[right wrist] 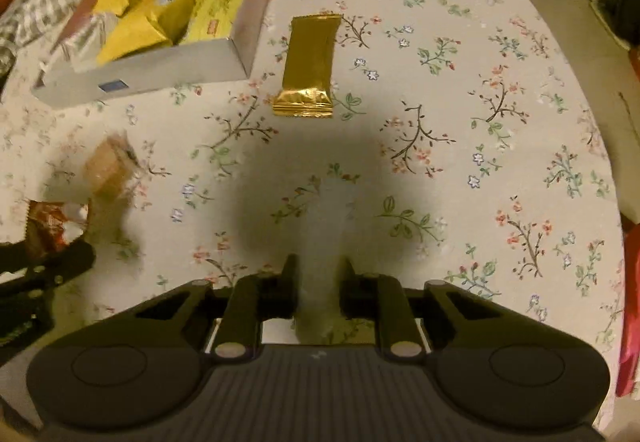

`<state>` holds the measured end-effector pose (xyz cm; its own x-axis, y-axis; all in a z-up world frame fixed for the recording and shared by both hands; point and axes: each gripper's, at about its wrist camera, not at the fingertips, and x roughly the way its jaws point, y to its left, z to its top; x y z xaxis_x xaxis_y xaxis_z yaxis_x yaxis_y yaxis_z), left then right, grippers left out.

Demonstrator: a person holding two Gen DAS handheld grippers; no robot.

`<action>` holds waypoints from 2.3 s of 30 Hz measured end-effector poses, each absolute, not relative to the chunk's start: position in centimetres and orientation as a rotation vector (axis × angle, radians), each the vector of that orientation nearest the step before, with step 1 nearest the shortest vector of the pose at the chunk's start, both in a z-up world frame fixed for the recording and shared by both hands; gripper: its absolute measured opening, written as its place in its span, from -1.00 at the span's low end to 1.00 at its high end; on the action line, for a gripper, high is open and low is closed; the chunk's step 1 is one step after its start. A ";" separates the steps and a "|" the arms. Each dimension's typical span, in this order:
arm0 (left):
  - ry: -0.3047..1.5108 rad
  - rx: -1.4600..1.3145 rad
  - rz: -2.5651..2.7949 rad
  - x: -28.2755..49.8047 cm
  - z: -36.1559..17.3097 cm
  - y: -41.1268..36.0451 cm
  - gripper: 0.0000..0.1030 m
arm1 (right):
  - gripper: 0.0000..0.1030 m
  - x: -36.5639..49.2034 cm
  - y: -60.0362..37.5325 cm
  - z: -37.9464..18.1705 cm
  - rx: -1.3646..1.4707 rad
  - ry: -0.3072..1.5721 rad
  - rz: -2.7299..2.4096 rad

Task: Organize snacks
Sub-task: 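Grasp the red candy packet with the left tool while the right grasps the white printed packet, then carry both packets into the pink box and open both tools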

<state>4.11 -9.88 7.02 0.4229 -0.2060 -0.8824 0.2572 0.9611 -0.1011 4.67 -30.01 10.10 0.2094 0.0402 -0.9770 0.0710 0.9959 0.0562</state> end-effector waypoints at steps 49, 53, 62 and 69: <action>0.764 -0.127 -0.200 21.6 10.4 -1.2 -0.25 | -0.69 18.2 -26.2 13.0 0.278 0.937 0.111; 0.759 -0.093 -0.223 22.8 8.7 -2.2 -0.25 | -0.69 18.3 -26.2 12.3 0.205 0.890 0.064; 0.713 -0.012 -0.225 22.5 9.1 -2.8 0.20 | -0.12 17.9 -25.5 11.8 0.120 0.850 0.075; 0.726 -0.040 -0.210 20.7 11.4 -1.5 0.26 | -0.01 16.8 -26.9 13.3 0.209 0.869 0.070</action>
